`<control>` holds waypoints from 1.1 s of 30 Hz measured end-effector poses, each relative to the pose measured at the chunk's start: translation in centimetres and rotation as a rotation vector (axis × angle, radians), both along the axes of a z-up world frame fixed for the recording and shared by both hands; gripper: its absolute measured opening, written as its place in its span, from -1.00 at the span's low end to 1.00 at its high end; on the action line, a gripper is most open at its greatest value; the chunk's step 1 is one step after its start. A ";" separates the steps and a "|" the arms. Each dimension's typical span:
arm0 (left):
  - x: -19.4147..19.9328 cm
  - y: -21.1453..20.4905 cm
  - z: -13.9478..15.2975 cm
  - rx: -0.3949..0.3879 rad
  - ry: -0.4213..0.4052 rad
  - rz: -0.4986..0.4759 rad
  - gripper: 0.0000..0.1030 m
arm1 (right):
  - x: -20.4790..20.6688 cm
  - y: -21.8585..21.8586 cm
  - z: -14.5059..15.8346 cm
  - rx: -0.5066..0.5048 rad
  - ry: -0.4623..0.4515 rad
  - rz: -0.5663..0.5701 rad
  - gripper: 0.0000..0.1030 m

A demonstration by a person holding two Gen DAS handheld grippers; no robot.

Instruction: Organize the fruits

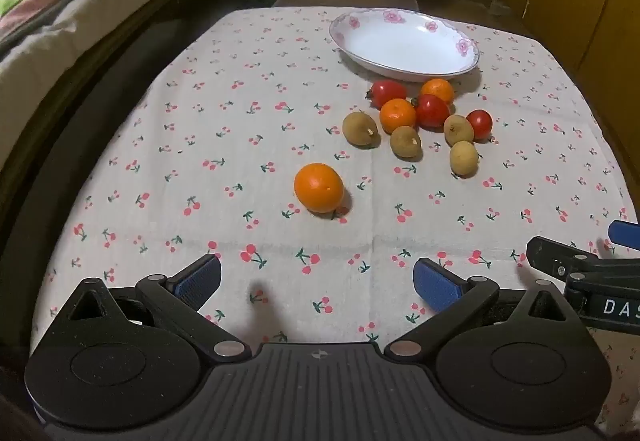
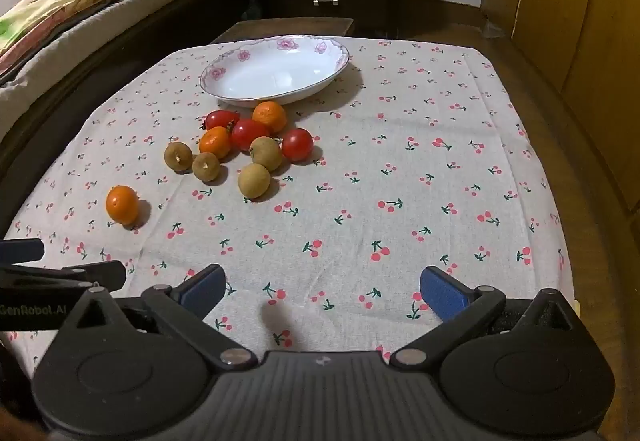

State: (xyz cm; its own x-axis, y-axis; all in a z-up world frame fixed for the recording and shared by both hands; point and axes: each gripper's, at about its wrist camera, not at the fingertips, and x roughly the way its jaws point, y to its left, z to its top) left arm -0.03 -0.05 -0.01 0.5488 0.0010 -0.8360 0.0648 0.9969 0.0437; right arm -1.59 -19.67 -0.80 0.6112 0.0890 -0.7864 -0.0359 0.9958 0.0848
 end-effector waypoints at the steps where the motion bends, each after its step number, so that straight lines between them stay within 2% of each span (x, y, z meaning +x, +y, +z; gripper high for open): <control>1: 0.0 -0.1 0.0 0.007 -0.003 -0.006 1.00 | 0.0 0.0 0.0 -0.001 0.000 0.000 1.00; 4: -0.3 -0.5 -0.1 0.025 -0.014 -0.026 1.00 | 0.0 0.1 -0.1 -0.004 -0.002 0.000 1.00; 7: -0.2 0.0 -0.5 -0.015 0.012 0.003 1.00 | 0.0 0.1 -0.2 -0.009 0.003 -0.001 1.00; 33: -0.1 -0.2 -0.7 -0.006 0.032 -0.003 1.00 | 0.1 0.3 -0.7 -0.017 0.036 0.007 1.00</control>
State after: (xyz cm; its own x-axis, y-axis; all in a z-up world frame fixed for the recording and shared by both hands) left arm -0.10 -0.25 -0.66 0.5221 -0.0060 -0.8529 0.0689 0.9970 0.0352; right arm -1.50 -19.33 -1.52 0.5819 0.0799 -0.8093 -0.0403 0.9968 0.0694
